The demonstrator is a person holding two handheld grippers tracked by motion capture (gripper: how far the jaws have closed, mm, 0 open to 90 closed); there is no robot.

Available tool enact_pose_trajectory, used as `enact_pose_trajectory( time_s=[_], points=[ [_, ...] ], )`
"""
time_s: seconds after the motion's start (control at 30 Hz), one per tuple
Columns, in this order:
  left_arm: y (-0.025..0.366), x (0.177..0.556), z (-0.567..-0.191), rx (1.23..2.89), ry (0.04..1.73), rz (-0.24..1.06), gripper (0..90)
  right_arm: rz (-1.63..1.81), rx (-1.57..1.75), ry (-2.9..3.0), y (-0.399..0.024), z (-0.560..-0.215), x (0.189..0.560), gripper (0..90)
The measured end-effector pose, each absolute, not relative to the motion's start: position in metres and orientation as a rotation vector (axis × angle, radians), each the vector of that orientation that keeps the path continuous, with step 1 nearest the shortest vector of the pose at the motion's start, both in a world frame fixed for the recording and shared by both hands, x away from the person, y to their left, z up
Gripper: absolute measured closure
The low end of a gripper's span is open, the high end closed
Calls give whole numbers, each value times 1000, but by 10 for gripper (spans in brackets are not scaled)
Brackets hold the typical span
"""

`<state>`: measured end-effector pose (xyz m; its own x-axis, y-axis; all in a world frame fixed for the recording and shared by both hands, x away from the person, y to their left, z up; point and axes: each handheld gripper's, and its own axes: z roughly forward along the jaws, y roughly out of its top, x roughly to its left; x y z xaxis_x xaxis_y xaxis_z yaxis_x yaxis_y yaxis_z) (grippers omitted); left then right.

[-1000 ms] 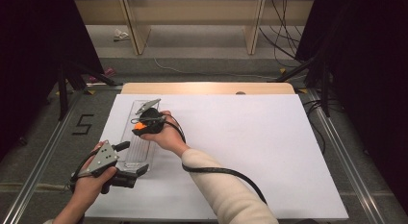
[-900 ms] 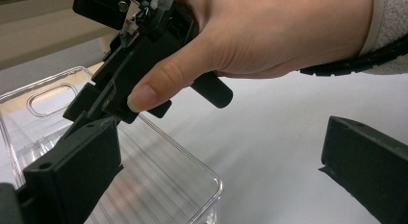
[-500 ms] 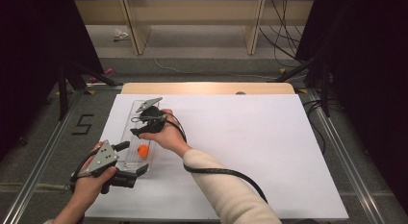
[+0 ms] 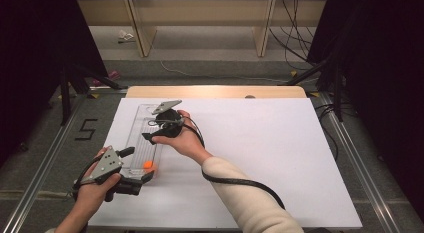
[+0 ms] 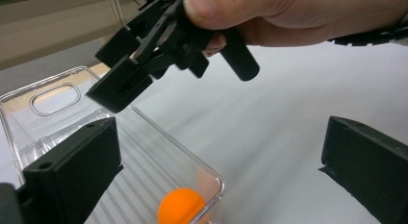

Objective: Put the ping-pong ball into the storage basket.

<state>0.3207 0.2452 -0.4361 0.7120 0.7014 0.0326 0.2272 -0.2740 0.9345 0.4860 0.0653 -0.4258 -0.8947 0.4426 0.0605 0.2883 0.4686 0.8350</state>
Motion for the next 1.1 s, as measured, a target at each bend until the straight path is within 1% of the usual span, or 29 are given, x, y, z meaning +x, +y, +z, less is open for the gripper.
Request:
enact_pose_trajectory(
  time_s=[0.53,1.1],
  points=[
    [246,321,-436,1832,733,551,0,1389,690,2519,15,-426,476,162],
    [246,321,-436,1831,736,555,0,1363,733,2497,-28,-429,466,162]
  ],
)
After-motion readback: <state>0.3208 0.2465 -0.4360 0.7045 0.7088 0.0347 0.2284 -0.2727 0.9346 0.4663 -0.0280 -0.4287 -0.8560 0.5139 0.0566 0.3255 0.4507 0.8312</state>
